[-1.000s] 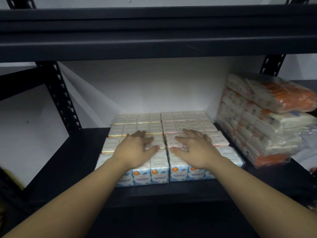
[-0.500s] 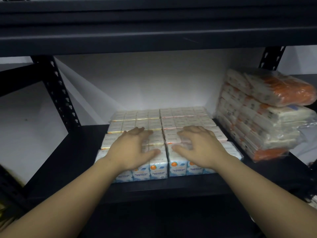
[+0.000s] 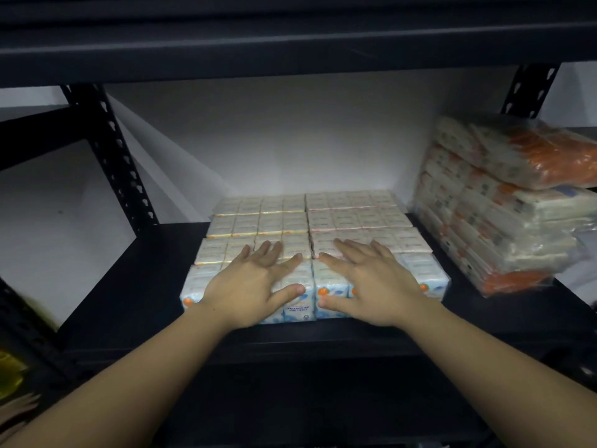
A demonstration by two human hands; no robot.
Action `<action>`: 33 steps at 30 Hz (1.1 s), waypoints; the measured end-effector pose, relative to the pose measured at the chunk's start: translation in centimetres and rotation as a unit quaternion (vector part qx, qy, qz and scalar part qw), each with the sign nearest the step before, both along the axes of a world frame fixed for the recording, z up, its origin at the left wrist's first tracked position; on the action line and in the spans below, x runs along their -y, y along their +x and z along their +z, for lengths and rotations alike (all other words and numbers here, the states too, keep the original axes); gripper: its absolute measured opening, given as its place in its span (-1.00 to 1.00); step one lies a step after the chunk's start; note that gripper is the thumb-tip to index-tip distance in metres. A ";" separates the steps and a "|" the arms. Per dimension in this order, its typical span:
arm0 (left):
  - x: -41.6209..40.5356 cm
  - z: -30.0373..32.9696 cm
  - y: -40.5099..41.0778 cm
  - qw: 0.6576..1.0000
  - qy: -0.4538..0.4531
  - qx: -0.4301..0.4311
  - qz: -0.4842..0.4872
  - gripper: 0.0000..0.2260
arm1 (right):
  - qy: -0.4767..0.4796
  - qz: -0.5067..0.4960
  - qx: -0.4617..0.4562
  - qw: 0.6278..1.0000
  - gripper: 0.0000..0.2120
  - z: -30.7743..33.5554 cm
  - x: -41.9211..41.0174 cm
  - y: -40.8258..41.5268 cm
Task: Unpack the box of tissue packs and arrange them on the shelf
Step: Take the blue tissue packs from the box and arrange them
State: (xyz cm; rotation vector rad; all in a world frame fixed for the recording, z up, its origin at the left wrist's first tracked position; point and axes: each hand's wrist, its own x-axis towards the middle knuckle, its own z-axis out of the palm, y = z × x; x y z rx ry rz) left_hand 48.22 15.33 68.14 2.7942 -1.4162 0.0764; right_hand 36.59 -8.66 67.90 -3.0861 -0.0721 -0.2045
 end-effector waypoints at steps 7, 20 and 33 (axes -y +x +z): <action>0.5 0.1 0.1 0.999 0.050 0.019 0.009 0.06 | -0.017 -0.003 -0.006 1.000 0.30 0.0 0.5 1.0; 0.3 1.7 -3.9 0.993 0.053 0.043 0.100 0.13 | -0.077 -0.059 -0.036 0.995 0.24 2.1 -2.4 -1.1; -14.2 -12.7 -13.2 0.984 -0.163 -0.064 0.029 -0.30 | 0.088 -0.093 0.111 0.985 -0.34 -12.1 -13.9 -14.4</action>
